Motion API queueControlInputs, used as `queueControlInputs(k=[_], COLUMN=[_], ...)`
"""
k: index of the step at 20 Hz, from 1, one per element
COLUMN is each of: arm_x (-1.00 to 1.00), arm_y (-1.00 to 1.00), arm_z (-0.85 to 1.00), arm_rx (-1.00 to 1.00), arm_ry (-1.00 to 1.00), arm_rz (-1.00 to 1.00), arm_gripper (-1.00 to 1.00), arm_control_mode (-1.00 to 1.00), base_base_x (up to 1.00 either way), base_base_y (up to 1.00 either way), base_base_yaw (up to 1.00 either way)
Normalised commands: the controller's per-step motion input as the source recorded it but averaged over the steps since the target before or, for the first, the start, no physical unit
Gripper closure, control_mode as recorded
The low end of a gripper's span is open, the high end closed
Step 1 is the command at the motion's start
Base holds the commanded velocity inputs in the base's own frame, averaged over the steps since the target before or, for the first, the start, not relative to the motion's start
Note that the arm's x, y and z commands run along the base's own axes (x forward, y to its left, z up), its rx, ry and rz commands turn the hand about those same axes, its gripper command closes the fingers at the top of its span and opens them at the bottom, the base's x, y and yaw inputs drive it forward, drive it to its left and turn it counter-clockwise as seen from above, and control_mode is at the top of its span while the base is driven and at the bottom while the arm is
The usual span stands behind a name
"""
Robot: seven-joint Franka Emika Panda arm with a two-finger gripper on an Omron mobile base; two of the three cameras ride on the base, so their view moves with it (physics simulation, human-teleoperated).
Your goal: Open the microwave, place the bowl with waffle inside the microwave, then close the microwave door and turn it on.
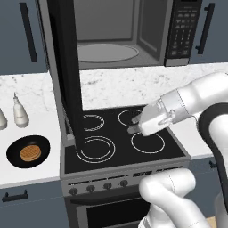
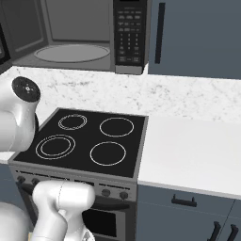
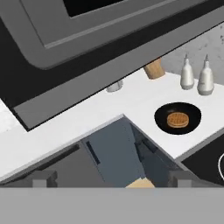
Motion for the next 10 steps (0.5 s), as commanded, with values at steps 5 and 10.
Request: queueControlInputs(k=[5, 10], arm_x=[0.71, 0.75], arm_y=[-0.05, -0.12], arm_z=[-0.16, -0.2], arm_rx=[-0.13, -0.07], arm_ry=[0.11, 0.17], arm_rz=[-0.34, -0.25], arm_gripper=[-1.0, -1.0], arm_control_mode=[-1.0, -1.0], base_base_x=[0.0, 0.0], base_base_y=[0.0, 0.0], base_base_yaw=[0.0, 0.0])
